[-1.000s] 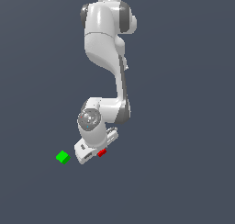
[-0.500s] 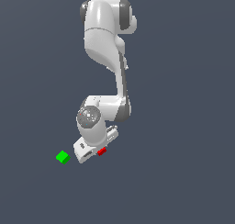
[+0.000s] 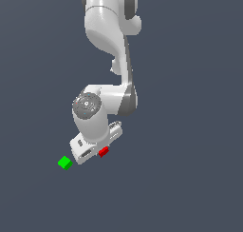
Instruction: Stack the red cube on top of the green cube.
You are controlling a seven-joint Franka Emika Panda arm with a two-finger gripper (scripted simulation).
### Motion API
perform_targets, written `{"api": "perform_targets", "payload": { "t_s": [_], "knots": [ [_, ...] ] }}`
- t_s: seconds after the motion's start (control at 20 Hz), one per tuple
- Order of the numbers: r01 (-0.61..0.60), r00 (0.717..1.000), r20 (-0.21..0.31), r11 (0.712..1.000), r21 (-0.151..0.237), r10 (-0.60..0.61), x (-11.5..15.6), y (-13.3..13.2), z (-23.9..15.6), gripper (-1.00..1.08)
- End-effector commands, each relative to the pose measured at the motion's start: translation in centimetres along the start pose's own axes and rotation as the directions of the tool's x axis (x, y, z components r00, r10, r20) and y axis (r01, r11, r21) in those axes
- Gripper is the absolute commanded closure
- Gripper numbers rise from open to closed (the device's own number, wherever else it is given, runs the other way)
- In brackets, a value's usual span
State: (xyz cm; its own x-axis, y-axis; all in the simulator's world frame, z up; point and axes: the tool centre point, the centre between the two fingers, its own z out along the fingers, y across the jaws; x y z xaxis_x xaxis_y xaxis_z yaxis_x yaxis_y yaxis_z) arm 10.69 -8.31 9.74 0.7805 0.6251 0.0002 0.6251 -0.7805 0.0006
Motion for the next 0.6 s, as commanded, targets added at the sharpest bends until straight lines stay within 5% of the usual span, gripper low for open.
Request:
{"api": "perform_targets", "payload": {
  "t_s": [0.0,0.55],
  "knots": [
    [0.0,1.0,0.001,1.0,0.0,0.0,0.0,0.0,-1.3,1.08],
    [0.0,1.0,0.0,1.0,0.0,0.0,-0.1,0.4,-2.1,1.08]
  ]
}}
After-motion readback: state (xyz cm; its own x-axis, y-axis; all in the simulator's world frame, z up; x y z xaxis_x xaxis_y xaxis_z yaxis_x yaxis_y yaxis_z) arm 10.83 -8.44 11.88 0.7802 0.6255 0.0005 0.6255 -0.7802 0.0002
